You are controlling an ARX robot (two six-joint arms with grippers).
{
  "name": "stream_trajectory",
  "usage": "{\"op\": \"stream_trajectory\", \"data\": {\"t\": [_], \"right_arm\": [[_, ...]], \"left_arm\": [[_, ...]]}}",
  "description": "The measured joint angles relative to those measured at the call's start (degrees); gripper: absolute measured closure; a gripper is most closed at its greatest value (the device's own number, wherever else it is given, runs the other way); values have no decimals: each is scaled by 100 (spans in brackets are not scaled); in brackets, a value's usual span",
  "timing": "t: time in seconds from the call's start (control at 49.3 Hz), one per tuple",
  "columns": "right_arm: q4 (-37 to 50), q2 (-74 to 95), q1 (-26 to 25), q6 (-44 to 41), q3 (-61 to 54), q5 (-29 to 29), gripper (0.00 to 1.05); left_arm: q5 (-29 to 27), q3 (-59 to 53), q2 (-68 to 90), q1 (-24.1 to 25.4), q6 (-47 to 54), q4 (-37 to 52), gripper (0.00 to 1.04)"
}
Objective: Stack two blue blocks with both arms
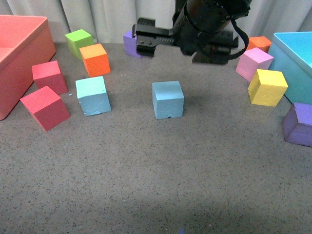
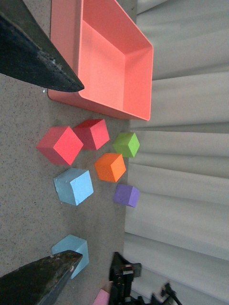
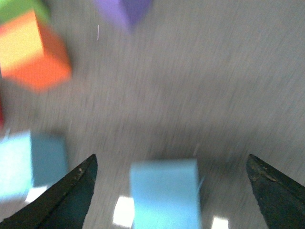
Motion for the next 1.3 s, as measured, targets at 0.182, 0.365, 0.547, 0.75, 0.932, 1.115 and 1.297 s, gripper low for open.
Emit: {"op": "stream_trajectory", "data": {"t": [0.182,0.365,0.547,0.75,0.932,1.115,1.297], "right_arm": [[6247,-997,-501,-1663,-3569,1279,53],[7217,-2627,-1130,-1893,-5469,776,94],[7023,-3991,-1539,-1932,-6660,275,104],[6769,-4780,-1836,-1932,-7291,50,104],[6339,-5672,-2028,-1932,-7740,-186,104],[5637,-6725,-2465,-1932,-8096,-693,104],[4780,-7814,-2610,-1932,-8319,-745,104]], "left_arm": [[-13,0,-2,0,0,0,7],[-7,0,-2,0,0,0,7],[-11,0,-2,0,0,0,7],[-11,0,-2,0,0,0,7],[-11,0,-2,0,0,0,7],[-11,0,-2,0,0,0,7],[-11,0,-2,0,0,0,7]]}}
